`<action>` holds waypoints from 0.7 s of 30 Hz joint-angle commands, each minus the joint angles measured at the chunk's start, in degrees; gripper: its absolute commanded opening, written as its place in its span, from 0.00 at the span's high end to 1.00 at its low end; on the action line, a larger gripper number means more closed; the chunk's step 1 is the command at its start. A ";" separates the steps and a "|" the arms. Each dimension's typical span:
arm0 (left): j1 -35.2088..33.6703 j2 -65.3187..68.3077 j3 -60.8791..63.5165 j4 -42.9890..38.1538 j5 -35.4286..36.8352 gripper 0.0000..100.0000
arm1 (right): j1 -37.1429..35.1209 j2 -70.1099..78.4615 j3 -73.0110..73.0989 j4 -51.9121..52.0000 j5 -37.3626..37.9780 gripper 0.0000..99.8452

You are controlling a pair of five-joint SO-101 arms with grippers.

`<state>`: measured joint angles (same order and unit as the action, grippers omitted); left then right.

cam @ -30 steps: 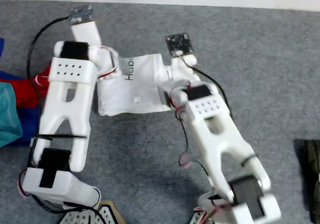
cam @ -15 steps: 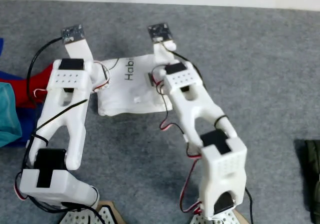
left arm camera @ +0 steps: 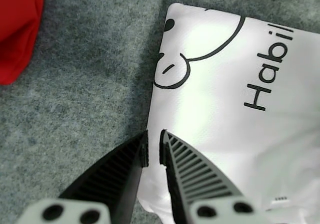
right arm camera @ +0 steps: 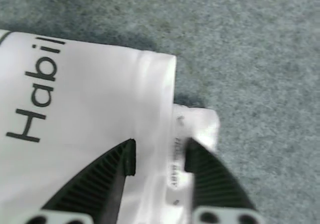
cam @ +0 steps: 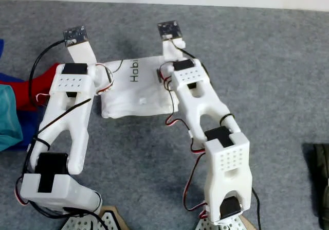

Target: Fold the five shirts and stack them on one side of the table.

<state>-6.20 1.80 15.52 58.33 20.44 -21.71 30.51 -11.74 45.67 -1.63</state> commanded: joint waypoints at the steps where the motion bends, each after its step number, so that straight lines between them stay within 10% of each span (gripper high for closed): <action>1: -0.48 -0.40 -0.40 -0.70 0.26 0.93 | 1.54 -4.00 -2.51 0.31 -0.35 0.97; 14: -0.48 -0.40 -0.31 -0.70 0.00 0.93 | 4.18 -4.62 -2.86 0.48 -0.35 0.97; 21: -0.40 -0.31 -0.22 -0.70 0.00 0.93 | -2.59 -8.22 -2.59 5.58 3.52 0.68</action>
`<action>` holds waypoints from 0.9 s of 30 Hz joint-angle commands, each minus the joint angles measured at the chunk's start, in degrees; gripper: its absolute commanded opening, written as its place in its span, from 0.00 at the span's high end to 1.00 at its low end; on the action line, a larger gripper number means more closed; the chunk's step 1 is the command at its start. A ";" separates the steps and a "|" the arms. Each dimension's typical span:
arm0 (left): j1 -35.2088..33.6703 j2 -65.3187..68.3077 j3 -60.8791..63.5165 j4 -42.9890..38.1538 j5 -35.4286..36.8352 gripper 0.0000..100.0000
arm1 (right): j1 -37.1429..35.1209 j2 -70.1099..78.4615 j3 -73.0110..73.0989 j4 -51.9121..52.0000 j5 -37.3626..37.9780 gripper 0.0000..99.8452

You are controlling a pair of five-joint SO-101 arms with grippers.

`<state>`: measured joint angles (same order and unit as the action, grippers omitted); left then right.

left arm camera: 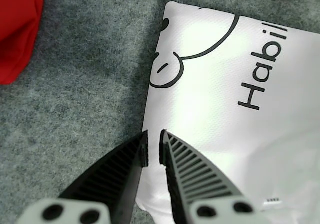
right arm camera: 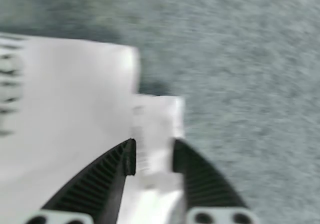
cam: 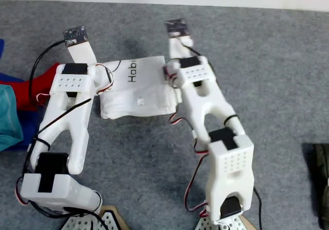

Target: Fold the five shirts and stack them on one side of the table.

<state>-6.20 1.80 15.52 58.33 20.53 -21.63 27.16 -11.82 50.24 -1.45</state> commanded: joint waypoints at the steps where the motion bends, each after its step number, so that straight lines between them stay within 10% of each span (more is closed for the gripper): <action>1: -0.40 -0.31 0.04 -0.70 -0.09 0.93 | -2.86 -4.62 -2.42 1.01 5.01 0.67; 21: -0.57 -0.31 0.48 -0.70 -0.18 0.93 | -2.42 10.07 -8.04 4.70 5.19 0.67; 27: -0.57 -0.31 0.48 -0.70 -0.18 0.93 | -3.30 14.37 -12.79 8.40 4.92 0.90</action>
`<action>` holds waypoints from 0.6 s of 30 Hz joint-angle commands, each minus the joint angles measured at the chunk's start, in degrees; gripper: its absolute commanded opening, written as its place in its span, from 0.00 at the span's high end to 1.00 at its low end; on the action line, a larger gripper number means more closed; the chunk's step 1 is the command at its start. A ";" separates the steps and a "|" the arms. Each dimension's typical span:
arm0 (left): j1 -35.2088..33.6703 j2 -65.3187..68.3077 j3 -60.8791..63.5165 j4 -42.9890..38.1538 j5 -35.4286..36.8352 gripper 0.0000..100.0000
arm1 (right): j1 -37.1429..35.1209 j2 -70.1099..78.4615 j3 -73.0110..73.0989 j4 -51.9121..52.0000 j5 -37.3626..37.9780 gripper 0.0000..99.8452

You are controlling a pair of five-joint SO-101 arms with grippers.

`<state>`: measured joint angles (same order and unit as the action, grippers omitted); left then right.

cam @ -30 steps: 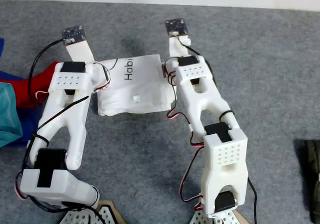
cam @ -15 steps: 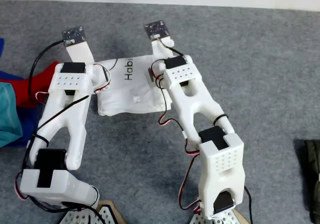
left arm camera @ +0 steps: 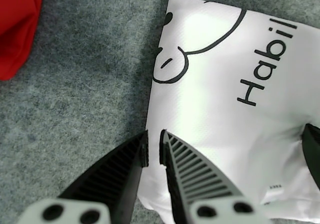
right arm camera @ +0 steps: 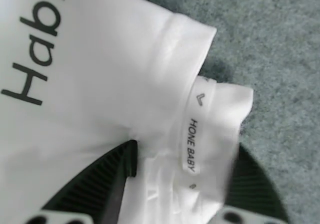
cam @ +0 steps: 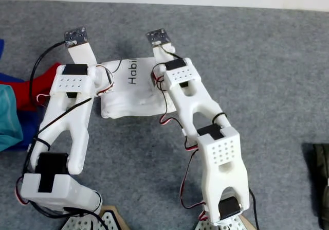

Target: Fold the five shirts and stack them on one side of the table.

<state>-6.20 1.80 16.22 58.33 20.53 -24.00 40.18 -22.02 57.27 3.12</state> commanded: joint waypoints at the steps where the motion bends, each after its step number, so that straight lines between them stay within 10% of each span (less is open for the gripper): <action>1: -0.57 -0.31 -0.22 -0.70 -0.18 0.93 | -1.01 1.71 -2.95 1.80 0.35 0.95; 18: -0.57 -0.31 -0.13 -0.70 0.00 0.93 | 17.19 2.15 -24.92 17.36 -5.63 0.99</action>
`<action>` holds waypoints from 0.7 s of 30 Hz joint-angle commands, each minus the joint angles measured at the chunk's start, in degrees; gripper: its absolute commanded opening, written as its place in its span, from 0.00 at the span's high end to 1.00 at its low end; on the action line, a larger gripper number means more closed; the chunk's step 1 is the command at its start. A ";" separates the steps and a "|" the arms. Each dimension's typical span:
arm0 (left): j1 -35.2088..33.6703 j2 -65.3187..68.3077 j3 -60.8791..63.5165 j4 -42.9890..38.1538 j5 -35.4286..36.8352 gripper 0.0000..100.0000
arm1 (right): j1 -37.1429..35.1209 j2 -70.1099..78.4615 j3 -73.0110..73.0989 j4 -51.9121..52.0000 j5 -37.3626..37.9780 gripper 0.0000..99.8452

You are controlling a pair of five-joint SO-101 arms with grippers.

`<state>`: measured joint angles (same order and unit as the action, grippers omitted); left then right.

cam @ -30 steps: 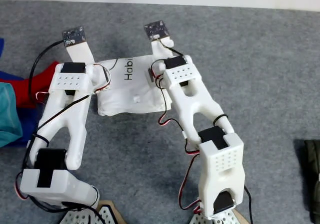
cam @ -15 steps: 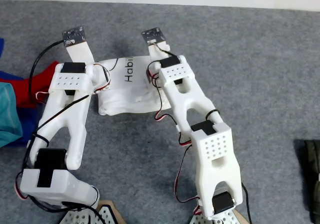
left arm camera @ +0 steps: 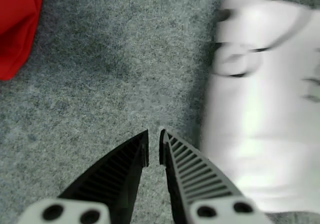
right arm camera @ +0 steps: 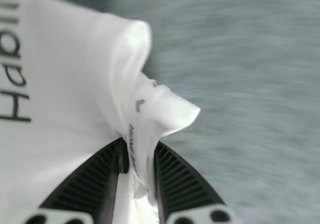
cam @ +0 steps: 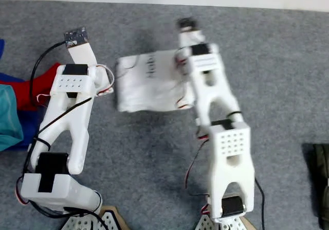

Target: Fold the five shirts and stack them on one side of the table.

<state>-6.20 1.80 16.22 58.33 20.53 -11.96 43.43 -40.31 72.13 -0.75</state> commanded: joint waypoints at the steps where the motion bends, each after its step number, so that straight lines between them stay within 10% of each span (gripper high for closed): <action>1: -0.57 -0.31 -0.13 -0.70 0.09 0.93 | 6.37 -1.10 -8.22 3.65 -1.76 0.99; 21: -0.31 -0.31 1.98 -4.57 -0.09 0.93 | 46.90 -0.75 -50.42 28.88 -1.58 0.99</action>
<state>-6.20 1.80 18.51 54.64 20.53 27.87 43.52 -85.23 100.35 -1.89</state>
